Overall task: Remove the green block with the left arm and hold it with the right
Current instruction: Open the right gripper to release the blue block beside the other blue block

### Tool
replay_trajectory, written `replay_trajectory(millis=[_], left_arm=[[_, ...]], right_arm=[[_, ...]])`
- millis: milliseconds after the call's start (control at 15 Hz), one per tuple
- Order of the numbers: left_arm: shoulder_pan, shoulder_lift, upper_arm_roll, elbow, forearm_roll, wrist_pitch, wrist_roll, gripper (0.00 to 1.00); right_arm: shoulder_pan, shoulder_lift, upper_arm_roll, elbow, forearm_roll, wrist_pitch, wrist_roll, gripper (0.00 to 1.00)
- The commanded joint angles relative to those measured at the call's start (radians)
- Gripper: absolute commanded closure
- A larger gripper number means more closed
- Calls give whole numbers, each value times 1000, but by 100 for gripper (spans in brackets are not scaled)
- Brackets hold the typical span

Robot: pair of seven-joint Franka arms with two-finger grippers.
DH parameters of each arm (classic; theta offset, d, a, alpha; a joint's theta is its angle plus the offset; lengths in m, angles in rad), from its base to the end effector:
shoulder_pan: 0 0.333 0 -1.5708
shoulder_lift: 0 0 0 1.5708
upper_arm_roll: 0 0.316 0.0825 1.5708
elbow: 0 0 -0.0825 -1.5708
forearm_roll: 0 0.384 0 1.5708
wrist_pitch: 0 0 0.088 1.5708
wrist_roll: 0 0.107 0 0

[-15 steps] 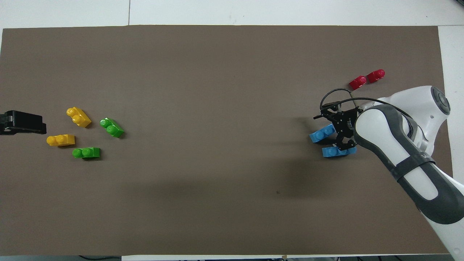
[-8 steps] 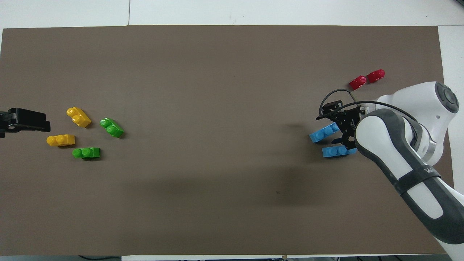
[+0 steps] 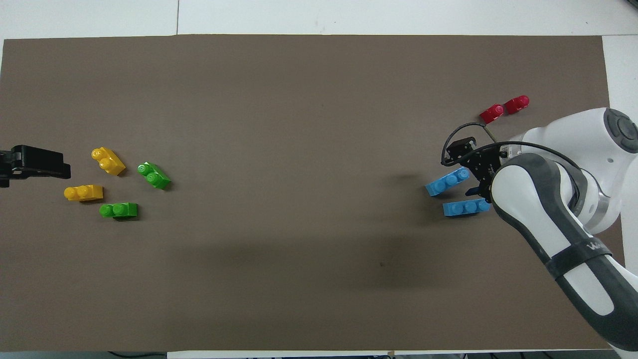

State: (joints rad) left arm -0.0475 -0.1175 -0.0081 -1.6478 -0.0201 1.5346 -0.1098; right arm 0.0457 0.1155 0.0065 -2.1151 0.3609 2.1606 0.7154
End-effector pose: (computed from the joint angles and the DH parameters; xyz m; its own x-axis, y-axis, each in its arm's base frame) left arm 0.5128 -0.0310 0.6479 0.9986 0.0535 0.0022 0.0534 -0.9984 0.0195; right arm 0.5527 0.0430 0.3563 0.6333 -0.7297 -0.2577 -0.7721 -0.6184 -0.1466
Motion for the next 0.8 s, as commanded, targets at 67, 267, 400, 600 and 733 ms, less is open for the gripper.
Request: replay_trajectory(millis=[67,267,400,600,733], left_arm=[[-3,29,4,48,-11,2,16,0],[-3,29,-3,40,-11,29,16,0],[-3,27,2,40,-11,29,18,0],[-5,21,2,42,-11,24,18,0],[-3,19,0,43,-11,24,18,0]], right_arm=[[-9,-14,12,18,-80,-28,-34,4],[-9,-14,10,62,-97,-74,-105,4],[-9,-14,10,96,-129,-111,-122,4],[-9,-27,10,151,-175,-172,-123,4],[-9,-40,10,181,-200,-206,-134,4]])
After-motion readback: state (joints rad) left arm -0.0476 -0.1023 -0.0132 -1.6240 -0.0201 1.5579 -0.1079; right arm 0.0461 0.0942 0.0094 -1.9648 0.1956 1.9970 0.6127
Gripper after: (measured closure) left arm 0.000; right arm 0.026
